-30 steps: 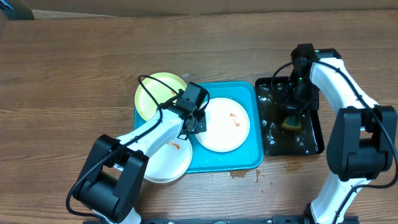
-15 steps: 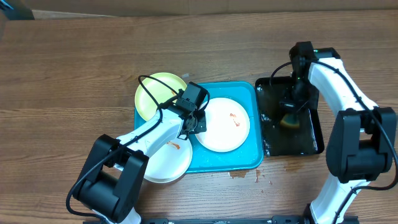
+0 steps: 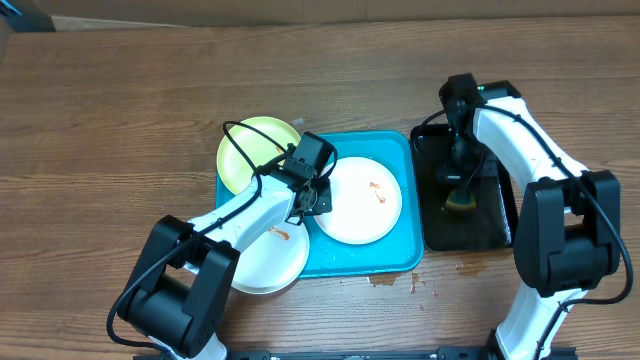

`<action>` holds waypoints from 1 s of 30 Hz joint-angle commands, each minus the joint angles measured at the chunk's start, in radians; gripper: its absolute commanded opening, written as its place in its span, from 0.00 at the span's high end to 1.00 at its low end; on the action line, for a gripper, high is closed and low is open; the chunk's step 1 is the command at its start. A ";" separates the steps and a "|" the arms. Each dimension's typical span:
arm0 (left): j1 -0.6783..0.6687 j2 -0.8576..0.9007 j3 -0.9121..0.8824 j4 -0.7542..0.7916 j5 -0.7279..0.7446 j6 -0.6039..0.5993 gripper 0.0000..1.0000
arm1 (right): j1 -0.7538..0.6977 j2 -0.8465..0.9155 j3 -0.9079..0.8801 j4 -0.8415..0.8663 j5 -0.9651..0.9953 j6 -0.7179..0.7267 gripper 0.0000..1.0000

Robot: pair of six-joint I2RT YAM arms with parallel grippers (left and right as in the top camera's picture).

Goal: Clean dirty plates on tray and stack at the side
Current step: 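Lift the sponge and carry it over the held pink-white plate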

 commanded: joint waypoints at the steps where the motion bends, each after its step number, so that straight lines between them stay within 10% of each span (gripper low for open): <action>1: -0.006 0.017 0.009 -0.002 0.000 0.006 0.84 | -0.004 -0.029 -0.070 0.069 -0.004 -0.079 0.96; 4: -0.006 0.017 0.009 -0.002 0.000 0.006 0.83 | -0.004 -0.029 -0.117 0.145 -0.004 -0.093 0.96; 10: -0.006 0.017 0.009 -0.002 0.000 0.006 0.80 | -0.004 -0.029 -0.126 0.154 -0.004 -0.093 0.62; 30: -0.006 0.017 0.009 -0.002 0.000 0.006 0.73 | -0.004 -0.029 -0.132 0.154 -0.003 -0.082 0.71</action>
